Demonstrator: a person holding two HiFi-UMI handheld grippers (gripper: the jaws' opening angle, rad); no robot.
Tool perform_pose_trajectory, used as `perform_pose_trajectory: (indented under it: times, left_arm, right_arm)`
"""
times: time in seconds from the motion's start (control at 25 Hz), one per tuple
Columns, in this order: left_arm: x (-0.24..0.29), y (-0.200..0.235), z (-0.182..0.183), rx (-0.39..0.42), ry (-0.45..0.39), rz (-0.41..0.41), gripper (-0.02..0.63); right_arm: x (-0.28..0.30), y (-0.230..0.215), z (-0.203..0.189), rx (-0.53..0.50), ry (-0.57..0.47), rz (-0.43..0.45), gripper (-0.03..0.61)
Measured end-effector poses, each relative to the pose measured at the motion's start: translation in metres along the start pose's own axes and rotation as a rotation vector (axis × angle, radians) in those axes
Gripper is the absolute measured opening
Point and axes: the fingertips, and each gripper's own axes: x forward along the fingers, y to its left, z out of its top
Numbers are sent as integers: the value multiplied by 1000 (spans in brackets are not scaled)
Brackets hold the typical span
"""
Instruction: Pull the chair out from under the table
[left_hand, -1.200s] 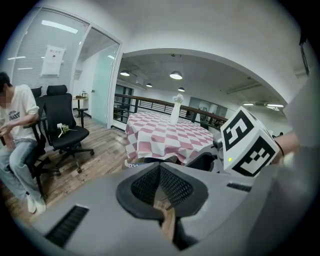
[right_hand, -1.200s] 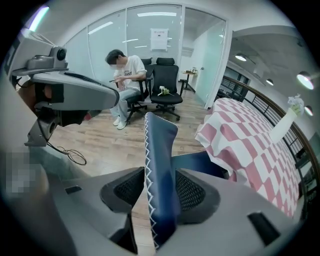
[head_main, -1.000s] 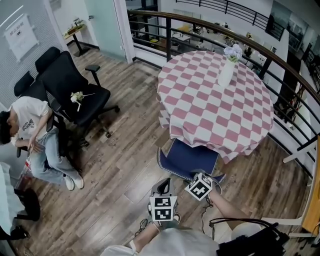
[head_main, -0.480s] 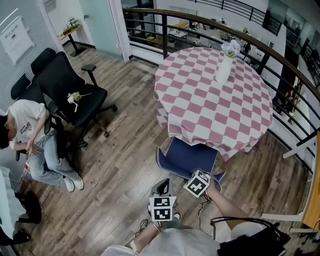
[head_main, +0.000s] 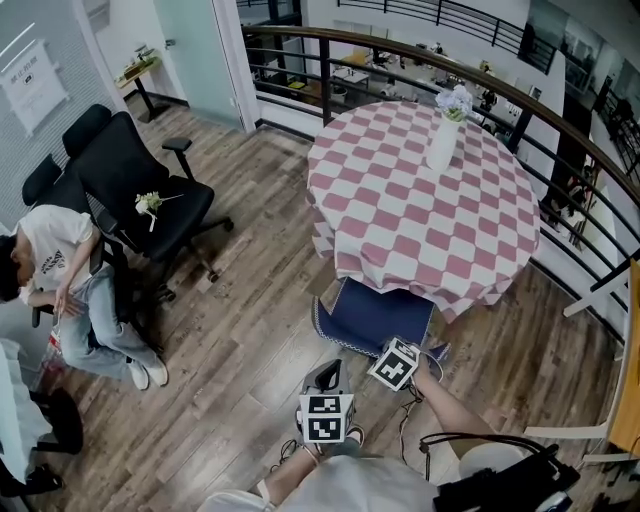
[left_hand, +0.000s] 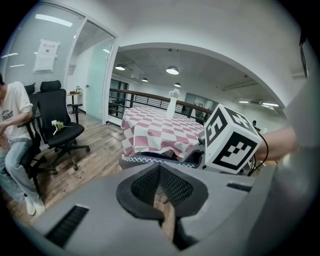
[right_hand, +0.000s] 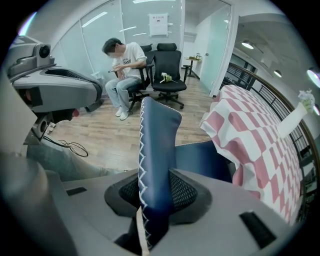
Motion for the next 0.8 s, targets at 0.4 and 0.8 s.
perform_pose_trajectory:
  times: [0.4, 0.8]
  left_arm:
    - [-20, 18, -5, -14, -3, 29, 2]
    - [-31, 25, -10, -9, -13, 42, 2]
  right_arm:
    - [-2, 2, 2, -4, 0, -7, 112]
    - [-3, 14, -3, -7, 7, 0, 107]
